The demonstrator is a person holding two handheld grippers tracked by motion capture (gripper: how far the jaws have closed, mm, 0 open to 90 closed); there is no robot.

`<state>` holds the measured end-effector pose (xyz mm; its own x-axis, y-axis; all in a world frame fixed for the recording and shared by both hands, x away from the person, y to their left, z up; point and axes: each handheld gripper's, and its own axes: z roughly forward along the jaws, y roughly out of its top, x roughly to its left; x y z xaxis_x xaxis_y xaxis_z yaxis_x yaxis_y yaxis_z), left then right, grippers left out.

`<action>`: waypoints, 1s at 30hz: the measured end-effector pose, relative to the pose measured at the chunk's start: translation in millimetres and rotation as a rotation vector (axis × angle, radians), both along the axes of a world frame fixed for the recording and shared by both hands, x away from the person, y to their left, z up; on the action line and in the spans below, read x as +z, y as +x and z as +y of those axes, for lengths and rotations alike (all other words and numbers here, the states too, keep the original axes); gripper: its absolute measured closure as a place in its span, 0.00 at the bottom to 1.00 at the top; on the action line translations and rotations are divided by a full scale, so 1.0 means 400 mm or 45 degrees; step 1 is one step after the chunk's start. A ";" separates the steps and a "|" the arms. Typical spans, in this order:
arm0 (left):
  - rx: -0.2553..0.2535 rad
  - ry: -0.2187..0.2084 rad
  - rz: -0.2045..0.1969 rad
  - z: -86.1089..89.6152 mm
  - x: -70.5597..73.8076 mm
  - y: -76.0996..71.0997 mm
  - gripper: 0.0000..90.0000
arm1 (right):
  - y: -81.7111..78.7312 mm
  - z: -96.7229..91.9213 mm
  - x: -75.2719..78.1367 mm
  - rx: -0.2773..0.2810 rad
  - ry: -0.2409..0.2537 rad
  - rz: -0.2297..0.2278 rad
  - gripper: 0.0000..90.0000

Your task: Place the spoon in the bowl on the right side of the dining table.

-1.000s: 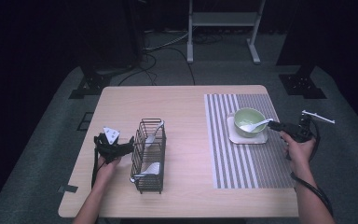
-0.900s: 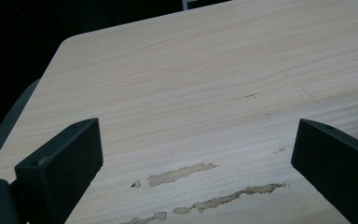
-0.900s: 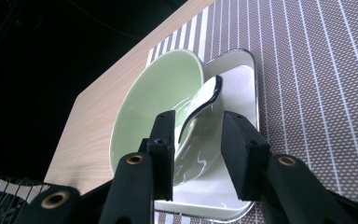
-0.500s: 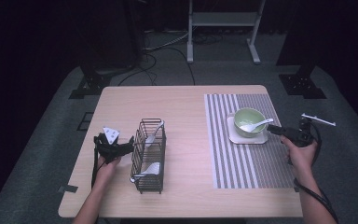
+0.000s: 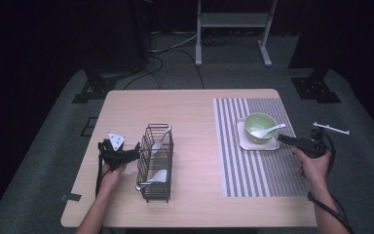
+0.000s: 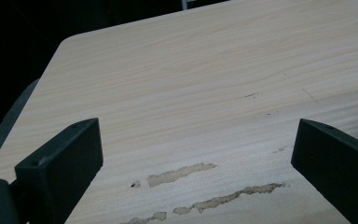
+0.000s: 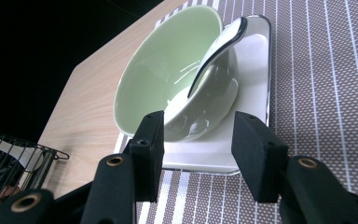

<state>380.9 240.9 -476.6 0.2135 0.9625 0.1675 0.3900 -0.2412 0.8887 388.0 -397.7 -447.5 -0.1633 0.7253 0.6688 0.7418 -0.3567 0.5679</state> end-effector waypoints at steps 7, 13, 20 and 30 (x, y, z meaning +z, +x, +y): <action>0.000 0.002 -0.002 -0.001 0.000 0.000 0.01 | -0.014 0.010 -0.004 0.024 -0.044 0.003 0.58; 0.000 0.002 -0.002 -0.001 0.000 0.000 0.01 | -0.028 0.019 -0.002 0.046 -0.071 -0.006 0.56; 0.000 0.006 -0.006 -0.001 -0.001 0.000 0.01 | -0.046 0.035 -0.007 0.083 -0.101 -0.011 0.55; 0.000 0.009 -0.006 -0.001 0.000 0.000 0.01 | -0.065 0.058 -0.017 0.133 -0.140 -0.013 0.55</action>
